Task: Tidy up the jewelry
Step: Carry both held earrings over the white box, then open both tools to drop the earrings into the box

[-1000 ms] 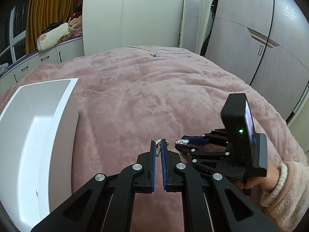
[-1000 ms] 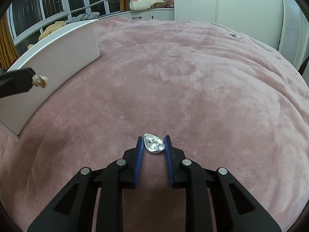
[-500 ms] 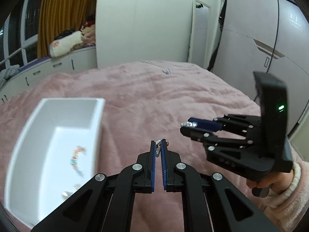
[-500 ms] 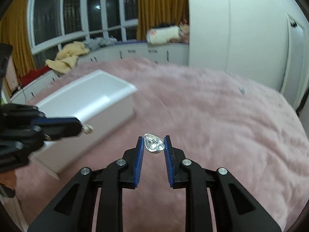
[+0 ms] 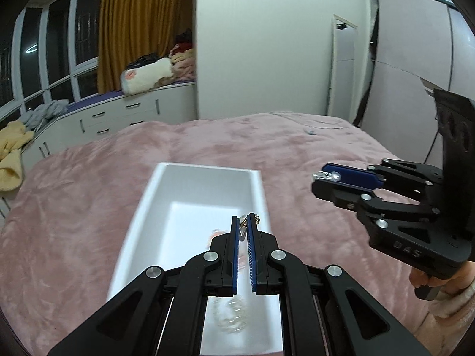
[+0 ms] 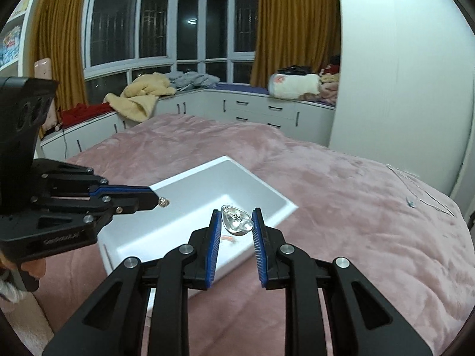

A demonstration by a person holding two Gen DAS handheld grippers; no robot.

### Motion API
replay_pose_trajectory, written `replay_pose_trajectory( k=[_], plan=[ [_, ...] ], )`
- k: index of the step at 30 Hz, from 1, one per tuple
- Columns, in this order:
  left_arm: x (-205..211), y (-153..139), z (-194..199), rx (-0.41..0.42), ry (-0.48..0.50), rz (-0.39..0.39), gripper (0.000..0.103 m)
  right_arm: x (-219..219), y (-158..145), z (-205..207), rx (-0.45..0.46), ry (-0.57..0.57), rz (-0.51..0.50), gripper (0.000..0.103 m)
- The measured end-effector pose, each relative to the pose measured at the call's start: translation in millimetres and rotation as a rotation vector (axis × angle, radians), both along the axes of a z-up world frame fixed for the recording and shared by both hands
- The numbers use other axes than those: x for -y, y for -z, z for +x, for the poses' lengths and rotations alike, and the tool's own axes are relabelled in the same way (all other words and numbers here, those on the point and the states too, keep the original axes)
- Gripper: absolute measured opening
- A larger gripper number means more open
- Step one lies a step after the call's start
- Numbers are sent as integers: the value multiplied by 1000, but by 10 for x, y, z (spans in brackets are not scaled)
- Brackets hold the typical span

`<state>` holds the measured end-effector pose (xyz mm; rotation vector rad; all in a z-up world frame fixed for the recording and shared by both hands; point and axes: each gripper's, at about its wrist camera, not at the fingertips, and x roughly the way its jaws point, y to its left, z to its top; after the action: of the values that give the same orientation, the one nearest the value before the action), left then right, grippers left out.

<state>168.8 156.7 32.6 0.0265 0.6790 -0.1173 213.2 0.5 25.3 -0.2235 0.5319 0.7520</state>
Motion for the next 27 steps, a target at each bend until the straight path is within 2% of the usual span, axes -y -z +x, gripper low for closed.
replay_pose_trajectory(
  k=[10, 21, 22, 23, 24, 27],
  plan=[
    [-468, 280, -64, -55, -38, -12, 10, -558, 221, -123, -27, -72, -79, 22],
    [-508, 403, -20, -65, -37, -22, 11, -627, 319, -85, -39, -72, -99, 23],
    [-507, 405, -22, -66, -40, -20, 11, -626, 319, -83, -41, -73, -98, 26],
    [-504, 405, -26, -64, -46, -14, 14, -625, 318, -86, -38, -70, -97, 28],
    [-500, 405, -21, -64, -51, -9, 22, -626, 317, -86, -36, -70, -95, 30],
    [-508, 404, -26, -61, -55, -6, 26, -621, 316, -93, -31, -63, -90, 35]
  ],
)
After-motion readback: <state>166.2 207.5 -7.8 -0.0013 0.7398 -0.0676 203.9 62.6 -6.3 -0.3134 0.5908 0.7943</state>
